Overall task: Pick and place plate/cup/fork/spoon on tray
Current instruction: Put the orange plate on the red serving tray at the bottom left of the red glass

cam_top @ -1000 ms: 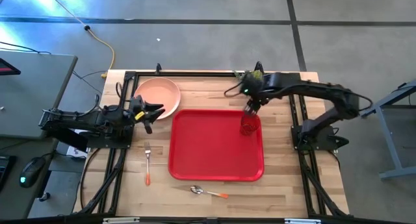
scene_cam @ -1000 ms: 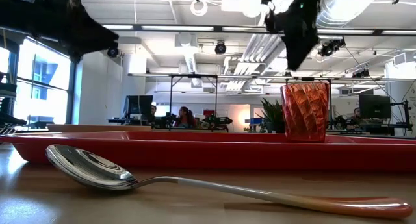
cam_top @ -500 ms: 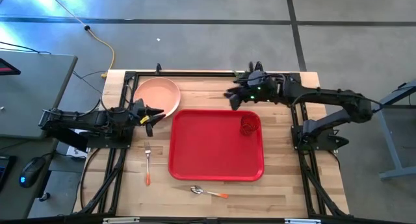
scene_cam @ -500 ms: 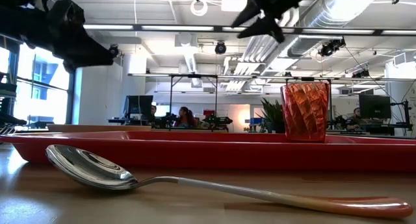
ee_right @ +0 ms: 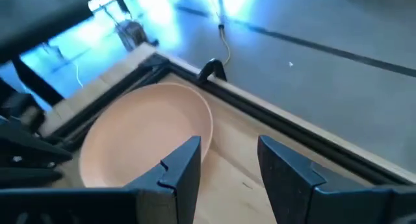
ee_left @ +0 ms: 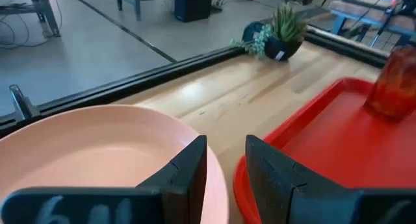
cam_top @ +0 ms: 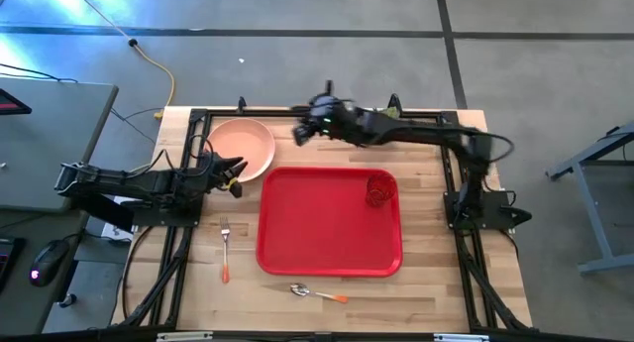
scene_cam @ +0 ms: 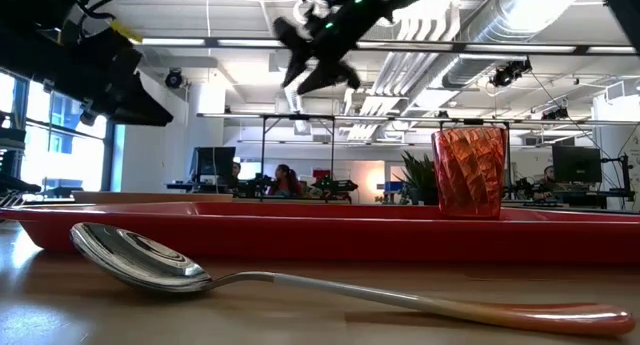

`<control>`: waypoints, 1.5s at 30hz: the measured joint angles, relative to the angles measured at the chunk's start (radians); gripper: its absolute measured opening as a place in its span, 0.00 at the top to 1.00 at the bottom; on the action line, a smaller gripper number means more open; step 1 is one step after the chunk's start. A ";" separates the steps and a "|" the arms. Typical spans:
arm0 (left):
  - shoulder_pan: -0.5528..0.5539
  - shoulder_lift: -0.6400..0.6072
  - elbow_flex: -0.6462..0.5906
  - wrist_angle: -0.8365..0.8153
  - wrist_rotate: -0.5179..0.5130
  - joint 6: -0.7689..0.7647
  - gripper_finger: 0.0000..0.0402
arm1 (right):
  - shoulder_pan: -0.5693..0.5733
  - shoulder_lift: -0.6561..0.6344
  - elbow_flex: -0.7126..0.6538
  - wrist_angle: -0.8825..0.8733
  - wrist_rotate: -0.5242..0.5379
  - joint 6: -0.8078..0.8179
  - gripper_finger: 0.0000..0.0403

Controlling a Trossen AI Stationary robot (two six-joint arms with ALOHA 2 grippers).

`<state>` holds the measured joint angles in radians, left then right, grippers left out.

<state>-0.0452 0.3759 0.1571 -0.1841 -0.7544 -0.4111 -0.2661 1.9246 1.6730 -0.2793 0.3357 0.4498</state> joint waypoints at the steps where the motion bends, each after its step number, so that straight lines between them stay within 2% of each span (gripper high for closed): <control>1: 0.000 -0.002 0.008 -0.006 0.002 -0.009 0.76 | -0.002 0.051 0.061 -0.031 -0.013 -0.003 0.64; 4: 0.000 -0.008 0.038 -0.044 0.017 -0.026 0.76 | -0.001 0.192 0.239 -0.105 -0.055 -0.005 0.64; 7: 0.000 -0.014 0.073 -0.097 0.022 -0.026 0.76 | 0.010 0.317 0.390 -0.166 -0.048 0.011 0.64; 11: 0.000 -0.024 0.102 -0.179 0.010 -0.025 0.76 | 0.018 0.466 0.545 -0.244 -0.048 0.092 0.64; 13: 0.000 -0.029 0.112 -0.213 0.007 -0.023 0.76 | 0.027 0.534 0.596 -0.234 -0.109 0.129 0.64; 15: 0.000 -0.032 0.117 -0.227 0.005 0.007 0.76 | 0.041 0.606 0.642 -0.203 -0.183 0.097 0.64; 17: 0.000 -0.035 0.122 -0.227 0.012 0.028 0.76 | 0.064 0.668 0.684 -0.193 -0.218 -0.019 0.64; 20: 0.000 -0.035 0.123 -0.218 0.012 0.045 0.76 | 0.096 0.677 0.645 -0.134 -0.205 -0.144 0.64; 27: 0.000 -0.035 0.123 -0.100 0.008 0.147 0.76 | 0.152 0.683 0.642 -0.081 -0.075 -0.404 0.64; 30: 0.000 -0.035 0.123 -0.074 0.009 0.177 0.76 | 0.173 0.682 0.642 -0.061 -0.084 -0.539 0.64; 33: 0.000 -0.035 0.123 -0.078 0.010 0.179 0.76 | 0.190 0.688 0.642 -0.050 -0.158 -0.677 0.64; 35: 0.000 -0.035 0.123 -0.079 0.010 0.179 0.76 | 0.203 0.691 0.642 -0.031 -0.170 -0.741 0.64; 39: 0.000 -0.035 0.123 -0.081 0.011 0.180 0.76 | 0.222 0.712 0.642 0.021 -0.109 -0.799 0.64; 43: -0.001 -0.035 0.123 -0.097 0.011 0.203 0.76 | 0.211 0.732 0.640 0.003 -0.163 -0.798 0.60; 45: -0.001 -0.035 0.123 -0.120 0.012 0.205 0.76 | 0.207 0.735 0.641 0.010 -0.137 -0.799 0.55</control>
<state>-0.0463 0.3408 0.2797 -0.3042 -0.7428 -0.2058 -0.0591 2.6598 2.3135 -0.2698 0.1991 -0.3496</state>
